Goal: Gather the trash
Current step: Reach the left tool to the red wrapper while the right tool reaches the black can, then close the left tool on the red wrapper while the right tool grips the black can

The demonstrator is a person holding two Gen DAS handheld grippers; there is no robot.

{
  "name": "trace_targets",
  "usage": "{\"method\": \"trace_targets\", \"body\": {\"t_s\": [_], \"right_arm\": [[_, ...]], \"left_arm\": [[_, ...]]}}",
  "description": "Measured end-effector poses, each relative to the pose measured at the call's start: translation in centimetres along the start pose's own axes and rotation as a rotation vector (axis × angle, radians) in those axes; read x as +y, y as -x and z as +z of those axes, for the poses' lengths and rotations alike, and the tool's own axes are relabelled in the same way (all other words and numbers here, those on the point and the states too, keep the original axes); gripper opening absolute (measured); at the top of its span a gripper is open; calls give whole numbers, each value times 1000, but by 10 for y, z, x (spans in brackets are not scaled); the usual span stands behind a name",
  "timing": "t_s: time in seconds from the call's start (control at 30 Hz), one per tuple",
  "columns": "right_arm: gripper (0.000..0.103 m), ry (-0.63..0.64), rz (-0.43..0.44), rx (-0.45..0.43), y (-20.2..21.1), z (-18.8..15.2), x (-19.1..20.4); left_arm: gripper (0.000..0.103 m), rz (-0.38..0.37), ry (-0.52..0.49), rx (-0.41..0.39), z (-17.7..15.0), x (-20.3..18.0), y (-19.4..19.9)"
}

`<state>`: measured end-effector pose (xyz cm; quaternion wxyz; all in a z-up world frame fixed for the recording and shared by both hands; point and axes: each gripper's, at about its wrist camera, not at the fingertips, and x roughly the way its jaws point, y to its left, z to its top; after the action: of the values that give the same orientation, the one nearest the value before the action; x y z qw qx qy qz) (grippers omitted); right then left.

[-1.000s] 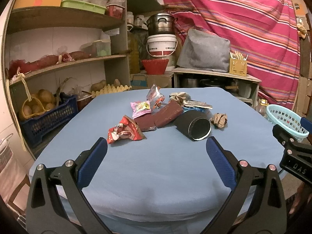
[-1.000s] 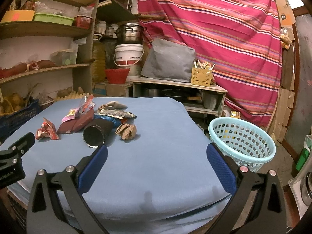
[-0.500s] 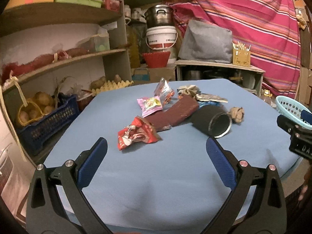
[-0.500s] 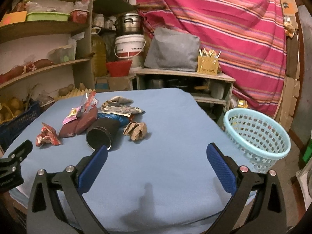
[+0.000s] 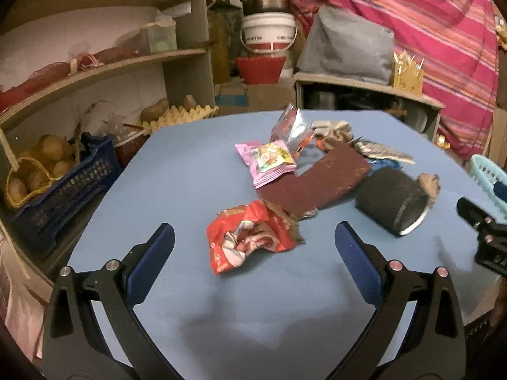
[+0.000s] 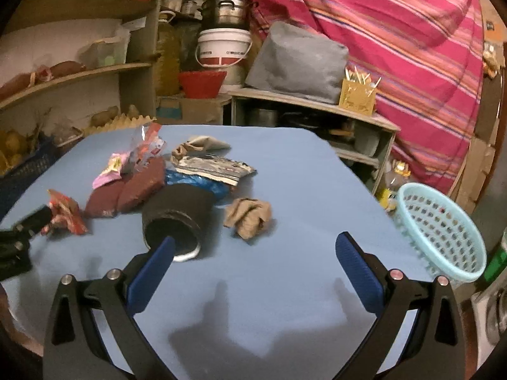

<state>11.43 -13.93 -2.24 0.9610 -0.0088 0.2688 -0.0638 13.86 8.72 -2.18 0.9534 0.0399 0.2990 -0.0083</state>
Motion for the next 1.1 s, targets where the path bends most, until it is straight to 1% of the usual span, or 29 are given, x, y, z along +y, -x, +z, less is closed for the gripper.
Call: {"method": "trace_targets", "body": {"t_s": [0.13, 0.33, 0.4, 0.47, 0.53, 0.6, 0.63, 0.67, 0.8, 0.83, 0.87, 0.93, 1.0, 1.03, 1.1], "right_arm": [[99, 1, 38, 44, -15, 8, 14], [99, 16, 54, 107, -37, 12, 39], [99, 13, 53, 141, -47, 12, 45], [99, 13, 56, 156, -53, 14, 49], [99, 19, 38, 162, -59, 15, 53], [99, 24, 34, 175, -64, 16, 57], [99, 28, 32, 180, -66, 16, 59], [99, 36, 26, 184, -68, 15, 61], [98, 52, 13, 191, -72, 15, 68], [97, 55, 10, 190, -72, 14, 67], [96, 61, 9, 191, -73, 14, 68], [81, 72, 17, 199, -75, 14, 70], [74, 76, 28, 206, -76, 15, 70], [72, 78, 29, 205, -76, 15, 70], [72, 82, 24, 195, -74, 16, 69]], "left_arm": [[98, 1, -15, 40, 4, 4, -19], [98, -48, 13, 103, 6, 15, -45], [98, -77, 24, 128, 7, 16, -52], [98, -85, 25, 138, 8, 16, -57], [98, -91, 30, 143, 9, 16, -61], [92, -105, 31, 160, 9, 16, -66], [86, -112, 29, 171, 9, 16, -69], [83, -127, 30, 187, 9, 15, -73], [77, -153, 43, 198, 8, 16, -77], [73, -159, 42, 195, 8, 16, -77], [72, -164, 38, 193, 8, 15, -77], [71, -161, 32, 186, 6, 14, -76], [69, -160, 27, 180, 6, 14, -74], [69, -159, 24, 179, 6, 13, -73], [67, -149, 22, 172, 7, 13, -71]]}}
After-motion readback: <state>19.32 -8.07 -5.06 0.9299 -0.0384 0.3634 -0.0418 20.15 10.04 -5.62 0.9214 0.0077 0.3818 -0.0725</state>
